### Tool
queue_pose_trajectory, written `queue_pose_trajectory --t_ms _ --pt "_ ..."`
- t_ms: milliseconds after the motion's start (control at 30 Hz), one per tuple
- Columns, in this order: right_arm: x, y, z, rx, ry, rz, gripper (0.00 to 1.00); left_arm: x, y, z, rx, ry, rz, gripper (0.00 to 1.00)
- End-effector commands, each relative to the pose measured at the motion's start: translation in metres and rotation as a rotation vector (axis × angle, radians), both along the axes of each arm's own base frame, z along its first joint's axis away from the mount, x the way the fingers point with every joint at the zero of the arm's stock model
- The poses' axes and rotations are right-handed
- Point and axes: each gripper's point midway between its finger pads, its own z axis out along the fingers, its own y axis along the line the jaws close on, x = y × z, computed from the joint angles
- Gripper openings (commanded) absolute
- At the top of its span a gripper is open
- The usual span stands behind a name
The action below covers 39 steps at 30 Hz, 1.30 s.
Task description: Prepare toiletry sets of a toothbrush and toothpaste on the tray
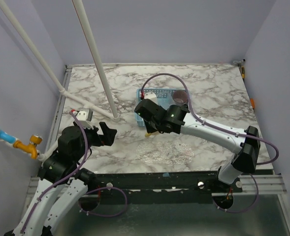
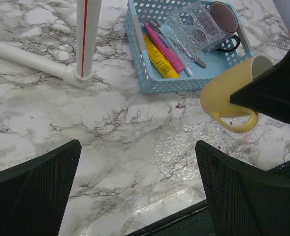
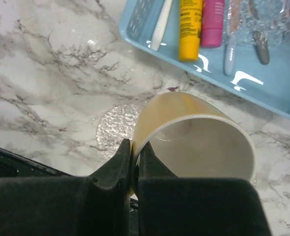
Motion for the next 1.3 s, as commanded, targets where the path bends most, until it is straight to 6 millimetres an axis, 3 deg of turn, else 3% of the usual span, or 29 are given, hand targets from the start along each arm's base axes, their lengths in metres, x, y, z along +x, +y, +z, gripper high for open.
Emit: queue_pose_trajectory --t_ms 0,267,567,1267 --pt "-0.01 0.011 -0.003 0.009 -0.026 -0.033 0.01 0.0 0.009 0.003 0.005 -0.016 0.045 0.99" --pt "-0.041 0.036 -0.029 0.024 0.024 -0.007 0.01 -0.001 0.014 0.005 0.001 -0.027 0.069 0.99" --pt "-0.057 0.06 -0.057 0.051 0.073 0.01 0.01 -0.003 0.019 0.009 -0.01 -0.05 0.092 0.99" --pt "-0.072 0.073 -0.099 0.004 0.147 0.019 0.01 -0.005 0.018 0.011 -0.019 -0.063 0.083 0.99"
